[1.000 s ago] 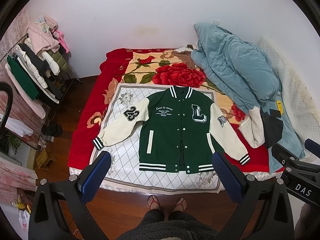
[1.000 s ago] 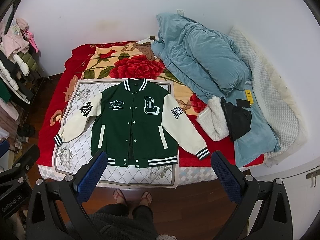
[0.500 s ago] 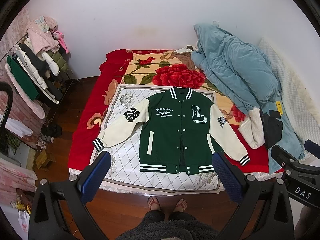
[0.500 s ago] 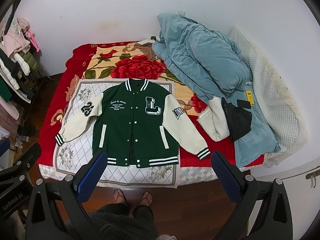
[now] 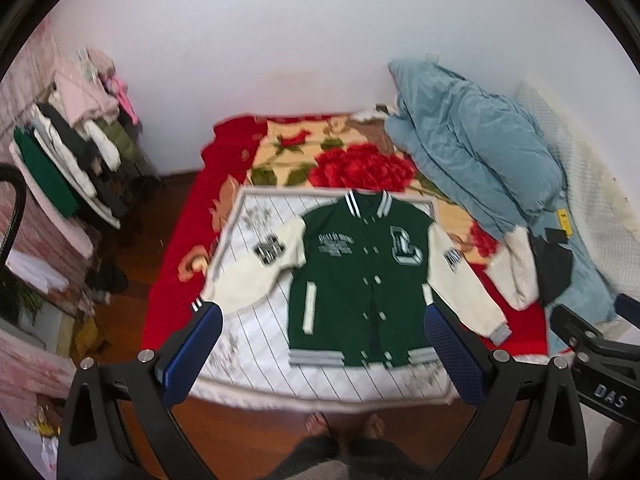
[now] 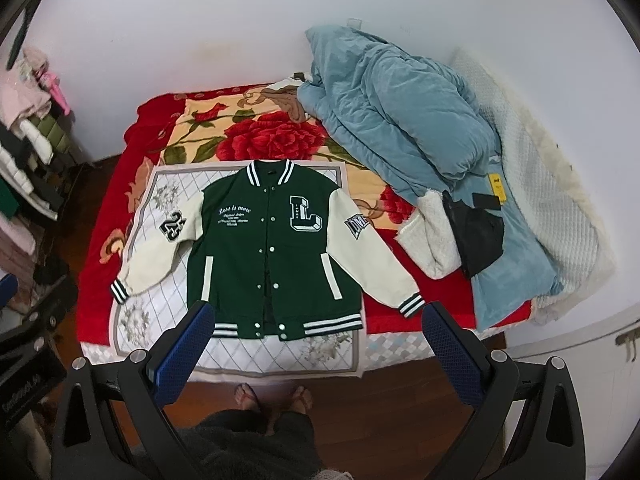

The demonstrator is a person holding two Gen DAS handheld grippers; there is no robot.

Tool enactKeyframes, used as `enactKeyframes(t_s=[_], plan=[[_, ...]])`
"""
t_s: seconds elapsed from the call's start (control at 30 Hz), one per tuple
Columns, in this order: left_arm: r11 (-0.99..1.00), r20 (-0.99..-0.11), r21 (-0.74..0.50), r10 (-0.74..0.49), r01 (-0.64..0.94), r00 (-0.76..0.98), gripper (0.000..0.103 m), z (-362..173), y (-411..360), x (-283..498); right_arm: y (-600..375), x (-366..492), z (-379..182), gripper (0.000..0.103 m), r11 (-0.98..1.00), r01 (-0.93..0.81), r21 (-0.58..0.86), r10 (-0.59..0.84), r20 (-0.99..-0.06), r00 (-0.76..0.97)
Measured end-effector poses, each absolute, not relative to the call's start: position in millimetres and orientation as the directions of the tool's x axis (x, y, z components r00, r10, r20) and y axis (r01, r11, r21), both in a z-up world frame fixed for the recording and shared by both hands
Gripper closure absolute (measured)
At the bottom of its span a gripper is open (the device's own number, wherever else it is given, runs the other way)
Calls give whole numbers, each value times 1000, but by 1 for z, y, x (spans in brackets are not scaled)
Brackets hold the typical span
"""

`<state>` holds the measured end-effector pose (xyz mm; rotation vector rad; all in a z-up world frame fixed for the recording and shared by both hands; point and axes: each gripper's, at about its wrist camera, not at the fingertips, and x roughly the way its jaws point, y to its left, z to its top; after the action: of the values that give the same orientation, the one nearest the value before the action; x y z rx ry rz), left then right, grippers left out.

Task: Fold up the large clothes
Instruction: 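Grasp the cream sleeve cuff with the right tool and fold it across the jacket body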

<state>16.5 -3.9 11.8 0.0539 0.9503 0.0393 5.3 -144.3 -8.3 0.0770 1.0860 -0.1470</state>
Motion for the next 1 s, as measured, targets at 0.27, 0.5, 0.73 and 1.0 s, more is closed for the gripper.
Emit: enactKeyframes(t_s=[0.27, 0.5, 0.73, 1.0], plan=[[991, -708, 135, 98, -2, 699, 0, -54, -4, 90, -195, 57, -104, 0, 931, 364, 26, -164, -861, 481], [973, -749, 226, 202, -43, 631, 0, -158, -37, 168, -306, 80, -269, 55, 791, 592, 154, -66, -941, 333], [949, -819, 304, 306, -85, 485, 0, -286, -75, 224, -430, 71, -466, 55, 534, 811, 240, 88, -969, 229], [935, -883, 352, 345, -35, 318, 0, -428, -114, 269, -472, 67, -643, 37, 313, 907, 281, 240, -948, 210]])
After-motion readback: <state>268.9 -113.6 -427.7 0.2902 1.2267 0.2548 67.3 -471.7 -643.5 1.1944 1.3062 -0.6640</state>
